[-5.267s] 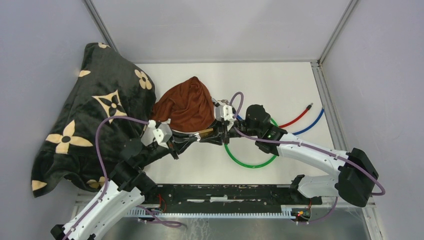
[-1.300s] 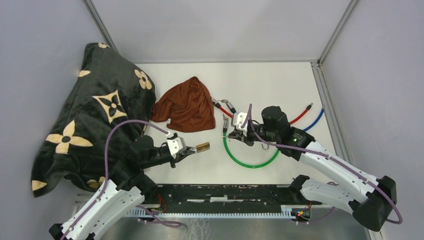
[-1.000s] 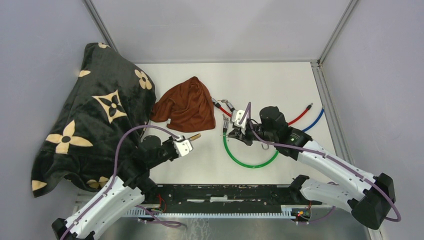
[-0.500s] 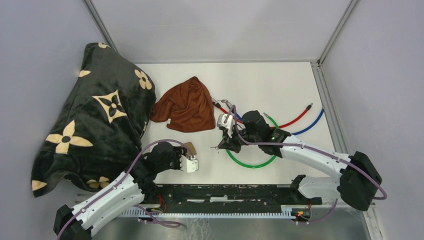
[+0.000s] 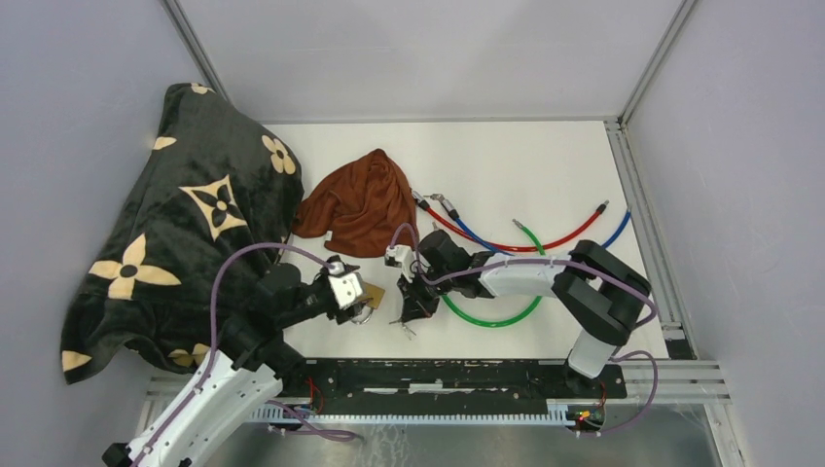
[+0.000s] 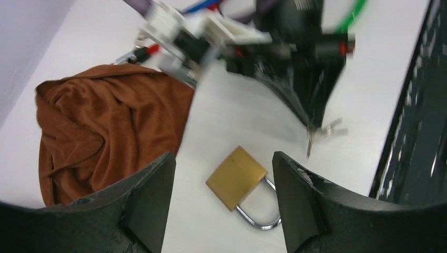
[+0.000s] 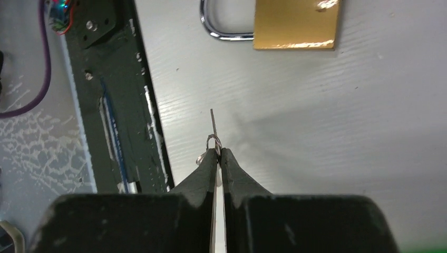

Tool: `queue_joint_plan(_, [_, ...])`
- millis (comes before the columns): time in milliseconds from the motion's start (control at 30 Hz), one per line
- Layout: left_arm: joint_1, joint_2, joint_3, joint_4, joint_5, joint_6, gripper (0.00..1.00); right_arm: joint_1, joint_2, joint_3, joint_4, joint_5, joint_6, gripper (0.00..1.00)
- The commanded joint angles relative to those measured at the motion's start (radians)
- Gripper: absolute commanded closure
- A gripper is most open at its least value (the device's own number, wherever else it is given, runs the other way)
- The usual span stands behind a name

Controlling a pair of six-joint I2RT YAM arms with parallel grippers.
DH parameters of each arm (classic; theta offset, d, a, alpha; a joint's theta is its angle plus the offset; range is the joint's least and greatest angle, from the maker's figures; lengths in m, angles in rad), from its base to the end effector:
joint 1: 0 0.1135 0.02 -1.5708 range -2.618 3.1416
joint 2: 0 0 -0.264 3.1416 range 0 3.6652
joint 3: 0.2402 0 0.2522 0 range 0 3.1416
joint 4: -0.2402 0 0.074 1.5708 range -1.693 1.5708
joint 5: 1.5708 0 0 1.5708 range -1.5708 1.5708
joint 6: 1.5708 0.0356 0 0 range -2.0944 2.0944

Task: Lock with the key
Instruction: Place the lock at the center of the board.

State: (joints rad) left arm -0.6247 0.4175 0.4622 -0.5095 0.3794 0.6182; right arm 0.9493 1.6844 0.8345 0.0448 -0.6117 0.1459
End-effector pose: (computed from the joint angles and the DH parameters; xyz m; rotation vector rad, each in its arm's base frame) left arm 0.0867 -0.0788 0.2434 1.3623 1.4938 -0.3895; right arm 0.1745 0.2787 0.1570 -1.2848 2.2019 1.2120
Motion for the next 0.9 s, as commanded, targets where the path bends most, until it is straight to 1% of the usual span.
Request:
queue_joint_plan(0, [0.084, -0.069, 0.015, 0.294, -0.010, -0.517, 0.26, 0.004, 0.079, 0.132, -0.040, 0.074, 0.026, 0.84])
queue_joint_plan(33, [0.098, -0.086, 0.008, 0.329, -0.036, -0.586, 0.26, 0.004, 0.089, 0.152, -0.102, 0.109, 0.010, 0.75])
queue_joint_plan(100, [0.126, -0.112, -0.007, 0.386, -0.100, -0.708, 0.26, 0.005, 0.080, 0.184, -0.171, 0.177, -0.021, 0.62])
queue_joint_plan(200, [0.160, -0.147, -0.033, 0.443, -0.172, -0.873, 0.25, 0.005, 0.012, 0.212, -0.270, 0.318, -0.062, 0.53])
queue_joint_plan(233, [0.170, -0.159, -0.044, 0.458, -0.194, -0.922, 0.24, 0.004, -0.019, 0.213, -0.305, 0.373, -0.069, 0.51])
queue_joint_plan(300, [0.197, -0.180, -0.077, 0.480, -0.229, -1.011, 0.24, 0.005, -0.080, 0.198, -0.381, 0.509, -0.072, 0.47])
queue_joint_plan(367, [0.229, -0.200, -0.115, 0.499, -0.242, -1.092, 0.23, 0.005, -0.134, 0.163, -0.458, 0.619, -0.063, 0.41])
queue_joint_plan(433, [0.259, -0.218, -0.156, 0.506, -0.249, -1.171, 0.23, 0.004, -0.182, 0.116, -0.514, 0.694, -0.047, 0.30])
queue_joint_plan(500, [0.290, -0.230, -0.197, 0.527, -0.249, -1.241, 0.23, 0.005, -0.218, 0.068, -0.537, 0.711, -0.032, 0.27])
queue_joint_plan(567, [0.318, -0.236, -0.228, 0.555, -0.247, -1.289, 0.23, 0.004, -0.240, 0.019, -0.522, 0.691, -0.022, 0.26])
queue_joint_plan(667, [0.343, -0.238, -0.235, 0.574, -0.238, -1.299, 0.23, 0.005, -0.236, -0.028, -0.494, 0.653, -0.027, 0.26])
queue_joint_plan(767, [0.356, -0.224, -0.223, 0.564, -0.225, -1.290, 0.23, 0.004, -0.204, -0.049, -0.471, 0.630, -0.044, 0.31])
queue_joint_plan(800, [0.358, -0.216, -0.221, 0.563, -0.223, -1.293, 0.23, 0.003, -0.192, -0.052, -0.466, 0.622, -0.046, 0.36])
queue_joint_plan(867, [0.366, -0.200, -0.219, 0.565, -0.222, -1.300, 0.24, 0.003, -0.167, -0.044, -0.462, 0.602, -0.058, 0.57])
